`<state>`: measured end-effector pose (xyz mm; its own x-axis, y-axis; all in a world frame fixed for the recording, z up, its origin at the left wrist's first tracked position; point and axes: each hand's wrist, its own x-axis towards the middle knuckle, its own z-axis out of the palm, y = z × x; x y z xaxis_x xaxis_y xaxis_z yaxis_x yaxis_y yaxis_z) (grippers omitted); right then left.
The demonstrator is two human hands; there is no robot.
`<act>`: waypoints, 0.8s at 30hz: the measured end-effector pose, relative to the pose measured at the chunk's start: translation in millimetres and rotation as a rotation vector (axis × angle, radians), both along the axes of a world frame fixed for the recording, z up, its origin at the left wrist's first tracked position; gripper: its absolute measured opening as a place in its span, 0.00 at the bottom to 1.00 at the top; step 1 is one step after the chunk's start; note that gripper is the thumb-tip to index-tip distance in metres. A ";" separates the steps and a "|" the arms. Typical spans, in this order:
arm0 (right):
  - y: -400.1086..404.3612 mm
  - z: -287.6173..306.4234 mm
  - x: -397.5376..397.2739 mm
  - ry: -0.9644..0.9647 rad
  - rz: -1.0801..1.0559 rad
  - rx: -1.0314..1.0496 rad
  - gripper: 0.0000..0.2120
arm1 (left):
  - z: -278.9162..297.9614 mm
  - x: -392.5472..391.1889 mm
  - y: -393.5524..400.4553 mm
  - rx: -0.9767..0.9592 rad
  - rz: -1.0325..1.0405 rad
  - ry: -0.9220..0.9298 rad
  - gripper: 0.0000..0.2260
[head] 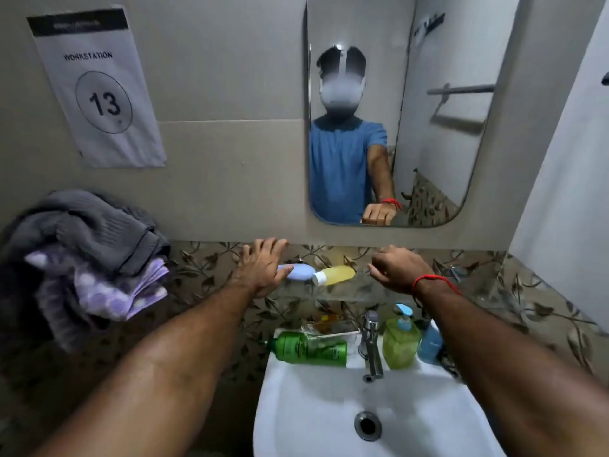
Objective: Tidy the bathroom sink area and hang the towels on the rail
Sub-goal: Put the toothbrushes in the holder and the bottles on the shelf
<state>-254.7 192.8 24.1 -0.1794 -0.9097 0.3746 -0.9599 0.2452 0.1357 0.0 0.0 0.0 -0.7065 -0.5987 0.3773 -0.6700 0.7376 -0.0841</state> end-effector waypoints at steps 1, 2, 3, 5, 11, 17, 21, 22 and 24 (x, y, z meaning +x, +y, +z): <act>-2.0 -7.8 2.5 -0.039 0.024 0.036 0.14 | -3.2 0.4 -0.1 0.031 0.018 -0.048 0.28; -4.2 -12.0 4.2 -0.074 0.043 0.028 0.14 | -6.1 -0.9 -1.7 0.038 0.025 -0.066 0.28; -7.1 -18.9 5.1 -0.123 0.057 0.012 0.12 | -10.9 -2.4 -3.9 0.044 0.025 -0.079 0.28; -15.1 -26.0 10.0 -0.224 0.088 0.016 0.11 | -14.6 -7.9 -6.7 0.055 0.006 -0.115 0.27; -48.8 -29.6 17.1 -0.315 0.067 0.220 0.29 | -10.1 -31.0 -5.8 0.122 -0.079 -0.252 0.27; -65.1 -52.2 16.8 -0.419 0.011 0.327 0.32 | -14.9 -38.0 1.6 0.194 0.018 -0.323 0.26; -68.2 -53.1 14.0 -0.436 -0.013 0.301 0.28 | -5.5 -38.6 -2.2 0.345 0.053 -0.308 0.25; -67.2 -52.0 13.7 -0.455 -0.005 0.299 0.27 | -4.3 -38.0 -3.2 0.351 0.042 -0.320 0.25; -64.1 -50.8 12.1 -0.538 0.022 0.263 0.26 | -5.5 -34.7 -5.1 0.331 0.017 -0.289 0.25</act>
<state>-242.7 128.7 -26.7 -0.2610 -0.9653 -0.0019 -0.9153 0.2481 -0.3173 -34.7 -5.1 -5.5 -0.7441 -0.6663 -0.0490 -0.6657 0.7456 -0.0306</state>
